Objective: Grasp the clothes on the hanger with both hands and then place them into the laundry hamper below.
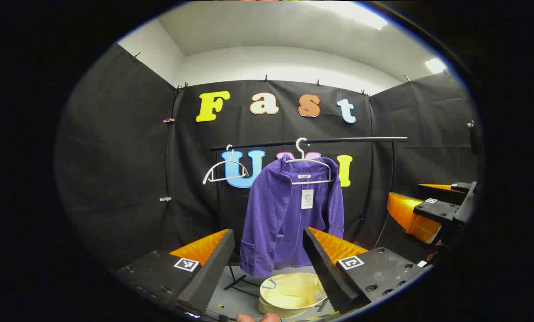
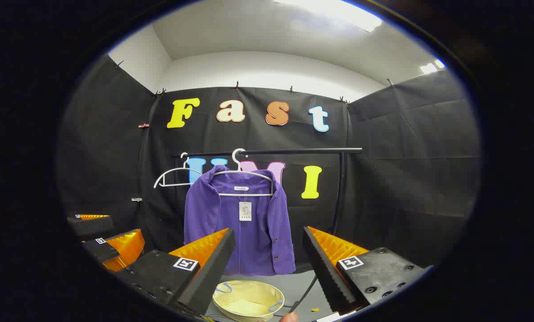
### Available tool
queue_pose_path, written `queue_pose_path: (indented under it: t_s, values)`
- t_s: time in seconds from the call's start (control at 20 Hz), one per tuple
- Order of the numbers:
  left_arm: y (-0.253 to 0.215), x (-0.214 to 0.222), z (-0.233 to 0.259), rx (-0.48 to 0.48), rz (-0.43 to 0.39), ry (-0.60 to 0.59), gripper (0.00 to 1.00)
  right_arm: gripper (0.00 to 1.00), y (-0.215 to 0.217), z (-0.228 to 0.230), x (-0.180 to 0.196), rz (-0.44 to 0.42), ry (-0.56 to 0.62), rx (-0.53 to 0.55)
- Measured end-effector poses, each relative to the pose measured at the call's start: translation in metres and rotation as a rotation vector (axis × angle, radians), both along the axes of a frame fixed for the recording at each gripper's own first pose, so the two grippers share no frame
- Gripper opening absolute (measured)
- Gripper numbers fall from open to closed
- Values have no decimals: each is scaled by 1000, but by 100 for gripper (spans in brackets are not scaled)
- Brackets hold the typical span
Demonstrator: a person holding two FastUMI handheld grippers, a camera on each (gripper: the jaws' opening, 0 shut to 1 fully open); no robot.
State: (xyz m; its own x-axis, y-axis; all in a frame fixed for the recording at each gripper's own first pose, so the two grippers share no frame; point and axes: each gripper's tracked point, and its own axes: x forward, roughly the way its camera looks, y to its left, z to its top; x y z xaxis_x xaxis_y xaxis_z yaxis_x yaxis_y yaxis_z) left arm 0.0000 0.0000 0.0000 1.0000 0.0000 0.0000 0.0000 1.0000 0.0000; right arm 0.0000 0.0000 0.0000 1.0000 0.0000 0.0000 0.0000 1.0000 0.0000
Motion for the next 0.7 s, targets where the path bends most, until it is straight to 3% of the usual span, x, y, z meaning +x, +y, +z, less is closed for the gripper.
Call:
queue_pose_path:
  t_s: [0.7]
  values:
    - [0, -3, 0, -8, -1, -1, 97, 98, -9, 1, -4, -25, -7, -10]
